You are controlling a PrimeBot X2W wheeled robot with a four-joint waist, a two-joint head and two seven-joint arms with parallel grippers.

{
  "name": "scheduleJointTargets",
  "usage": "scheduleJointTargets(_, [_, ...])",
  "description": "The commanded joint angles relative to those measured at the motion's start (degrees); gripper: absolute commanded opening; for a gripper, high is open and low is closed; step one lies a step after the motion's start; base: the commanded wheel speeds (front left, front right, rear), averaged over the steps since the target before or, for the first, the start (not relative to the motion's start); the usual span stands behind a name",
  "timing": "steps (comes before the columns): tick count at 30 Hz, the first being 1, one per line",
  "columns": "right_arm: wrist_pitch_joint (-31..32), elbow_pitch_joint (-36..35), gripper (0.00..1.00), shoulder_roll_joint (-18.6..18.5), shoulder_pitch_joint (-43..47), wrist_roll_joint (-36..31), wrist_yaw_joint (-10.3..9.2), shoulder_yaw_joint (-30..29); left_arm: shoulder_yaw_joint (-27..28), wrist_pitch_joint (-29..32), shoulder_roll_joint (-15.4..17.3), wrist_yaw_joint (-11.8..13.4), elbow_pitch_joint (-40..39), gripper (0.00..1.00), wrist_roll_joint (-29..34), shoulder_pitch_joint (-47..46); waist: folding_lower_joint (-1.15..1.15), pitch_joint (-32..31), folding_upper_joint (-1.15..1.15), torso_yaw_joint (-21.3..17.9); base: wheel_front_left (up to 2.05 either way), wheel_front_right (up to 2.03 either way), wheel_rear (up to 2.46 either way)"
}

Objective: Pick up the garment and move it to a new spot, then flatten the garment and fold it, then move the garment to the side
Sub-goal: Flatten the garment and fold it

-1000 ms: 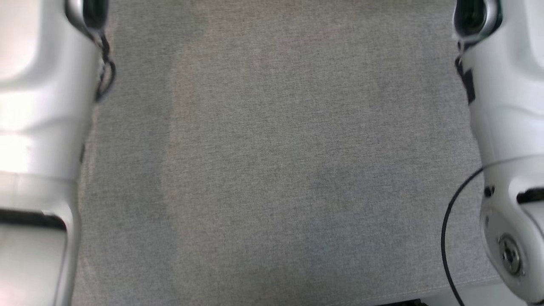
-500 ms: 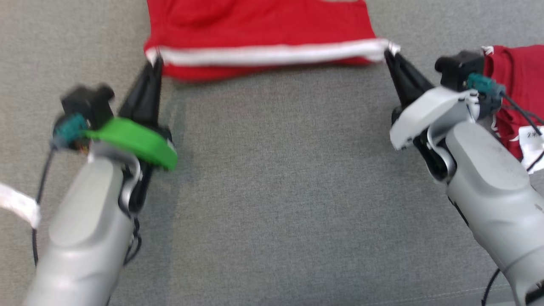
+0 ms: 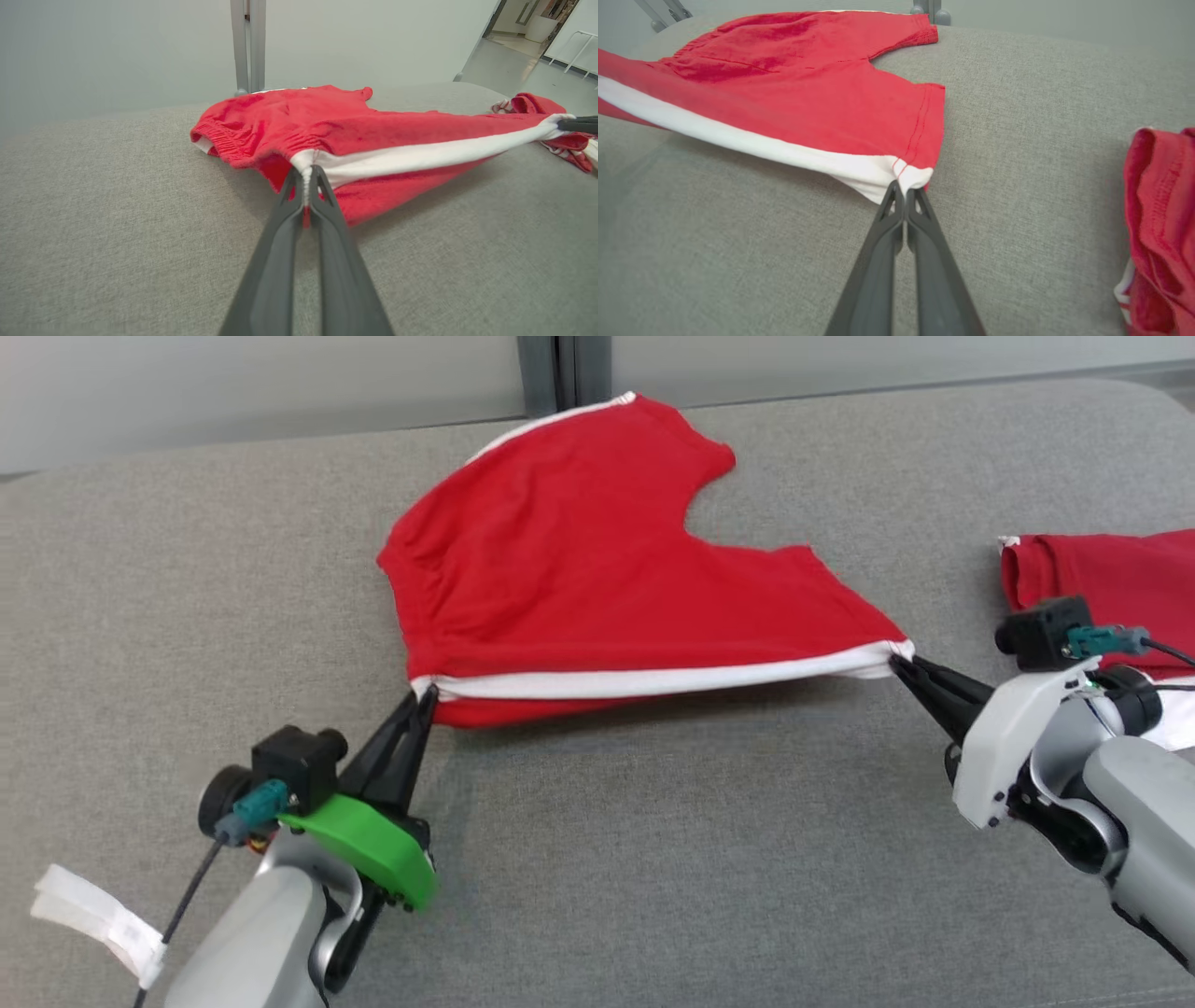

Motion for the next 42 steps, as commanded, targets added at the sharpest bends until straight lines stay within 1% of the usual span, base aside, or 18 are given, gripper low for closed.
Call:
scheduleJointTargets(1, [1.1,-1.7,0.0,-1.8,1.8,1.5,-0.12,1.0,-1.1,-0.3,0.6,-0.1,-0.5,0.0,-0.8,2.5,0.01,-4.2,0.0,1.2,0.0,0.0,0.0])
scheduleJointTargets(6, [5.0,-7.1,0.0,-7.8,6.1,6.0,-0.12,3.9,-5.3,0.5,2.0,-0.1,-3.0,0.0,-2.2,8.0,0.01,-7.5,0.0,2.0,0.0,0.0,0.0])
scheduleJointTargets(9, [8.0,-11.8,0.0,-11.4,9.1,9.9,-0.12,5.1,-7.1,1.5,3.3,-0.1,-5.9,0.0,-3.1,11.9,0.01,-8.9,0.0,2.5,0.0,0.0,0.0])
scheduleJointTargets(12, [10.3,-16.0,0.0,-15.3,12.1,12.4,-0.12,5.9,-8.0,2.0,5.1,0.0,-8.8,0.0,-3.7,15.0,0.01,-9.8,0.0,3.0,0.0,0.0,0.0])
scheduleJointTargets(14, [12.5,-18.4,0.0,-17.7,14.5,14.4,-0.12,6.2,-8.0,2.3,6.1,0.5,-11.0,0.0,-4.4,17.1,0.01,-10.2,0.0,3.3,0.0,0.0,0.0])
scheduleJointTargets(18, [14.5,-22.7,0.0,-21.7,17.5,17.0,-0.13,4.4,-8.0,3.8,8.3,0.8,-16.4,0.0,-5.6,20.0,0.01,-10.0,0.0,4.1,0.0,0.0,0.0])
scheduleJointTargets(20, [14.0,-23.6,0.0,-22.5,17.6,16.6,-0.13,2.9,-7.8,4.5,9.2,1.1,-18.2,0.0,-5.3,19.5,0.01,-9.7,0.0,4.7,0.0,0.0,0.0])
scheduleJointTargets(23, [13.6,-23.4,0.0,-22.5,15.7,14.2,-0.13,0.3,-6.7,5.2,9.6,2.1,-20.1,0.0,-4.9,17.2,0.01,-9.2,0.0,5.5,0.0,0.0,0.0])
scheduleJointTargets(25, [14.2,-23.3,0.0,-21.5,14.1,12.4,-0.13,-1.0,-6.1,5.6,9.3,2.4,-20.8,0.0,-5.2,15.9,0.01,-8.7,0.0,6.0,0.0,0.0,0.0])
scheduleJointTargets(29, [17.1,-23.0,0.0,-19.4,9.5,8.8,-0.13,-3.1,-5.4,6.8,8.2,2.9,-21.1,0.0,-5.7,12.4,0.01,-6.7,0.0,7.1,0.0,0.0,0.0])
scheduleJointTargets(32, [19.8,-21.7,0.0,-17.6,5.1,6.8,-0.13,-4.9,-6.0,7.6,7.0,2.6,-20.3,0.0,-4.6,8.8,0.01,-4.1,0.0,8.4,0.0,0.0,0.0])
scheduleJointTargets(38, [24.8,-18.7,0.0,-14.4,-5.8,1.4,-0.13,-4.3,-6.8,7.9,4.4,1.8,-16.2,0.0,-3.5,1.5,0.01,1.4,0.0,10.1,0.0,0.0,0.0])
scheduleJointTargets(42, [27.0,-15.3,0.0,-12.2,-12.8,-0.4,-0.12,-2.7,-7.4,6.8,2.3,1.3,-12.8,0.0,-2.9,-2.9,0.01,4.7,0.0,11.5,0.0,0.0,0.0])
